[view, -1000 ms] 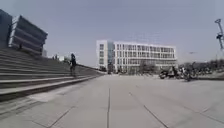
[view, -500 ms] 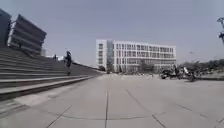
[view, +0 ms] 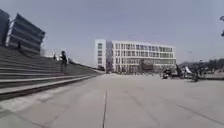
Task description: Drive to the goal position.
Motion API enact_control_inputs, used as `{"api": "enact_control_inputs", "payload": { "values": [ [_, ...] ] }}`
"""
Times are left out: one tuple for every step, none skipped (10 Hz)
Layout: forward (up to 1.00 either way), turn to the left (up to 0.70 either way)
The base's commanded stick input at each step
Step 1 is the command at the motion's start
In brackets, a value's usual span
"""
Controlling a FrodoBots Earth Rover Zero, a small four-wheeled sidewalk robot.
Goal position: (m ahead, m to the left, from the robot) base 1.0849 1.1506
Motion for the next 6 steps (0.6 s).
{"api": "enact_control_inputs", "payload": {
  "values": [
    [0.7, 0.0],
    [0.7, 0.0],
    [0.7, 0.13],
    [0.7, 0.34],
    [0.7, 0.35],
    [0.7, 0.35]
  ]
}}
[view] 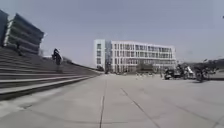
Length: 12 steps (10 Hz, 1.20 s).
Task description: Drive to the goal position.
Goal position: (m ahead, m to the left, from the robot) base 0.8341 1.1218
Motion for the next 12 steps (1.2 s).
{"api": "enact_control_inputs", "payload": {
  "values": [
    [0.7, 0.35],
    [0.7, 0.35],
    [0.7, 0.35],
    [0.7, 0.35],
    [0.7, 0.35],
    [0.7, 0.23],
    [0.7, 0.0],
    [0.7, 0.0],
    [0.7, 0.0],
    [0.7, 0.0],
    [0.7, 0.0],
    [0.7, 0.0]
  ]
}}
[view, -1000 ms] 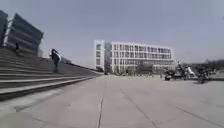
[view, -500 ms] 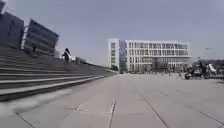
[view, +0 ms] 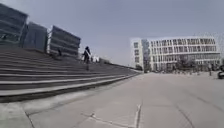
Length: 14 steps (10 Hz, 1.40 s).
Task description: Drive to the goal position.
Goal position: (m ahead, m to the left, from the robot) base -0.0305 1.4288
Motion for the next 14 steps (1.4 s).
{"api": "enact_control_inputs", "payload": {
  "values": [
    [0.7, 0.0],
    [0.7, 0.0],
    [0.7, 0.0],
    [0.7, 0.0],
    [0.7, 0.0],
    [0.7, 0.0],
    [0.7, 0.0],
    [0.7, 0.0],
    [0.7, 0.0],
    [0.7, 0.0],
    [0.7, 0.0],
    [0.7, 0.0],
    [0.7, 0.0],
    [0.7, 0.0]
  ]
}}
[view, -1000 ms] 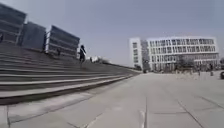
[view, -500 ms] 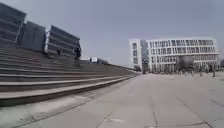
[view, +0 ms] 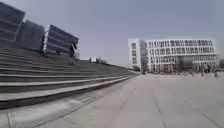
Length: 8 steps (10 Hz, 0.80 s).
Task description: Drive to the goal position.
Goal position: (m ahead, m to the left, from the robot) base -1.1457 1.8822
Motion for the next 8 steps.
{"api": "enact_control_inputs", "payload": {
  "values": [
    [0.7, 0.0],
    [0.7, 0.0],
    [0.7, 0.0],
    [0.7, 0.0],
    [0.7, 0.0],
    [0.7, 0.0],
    [0.7, 0.0],
    [0.7, 0.0]
  ]
}}
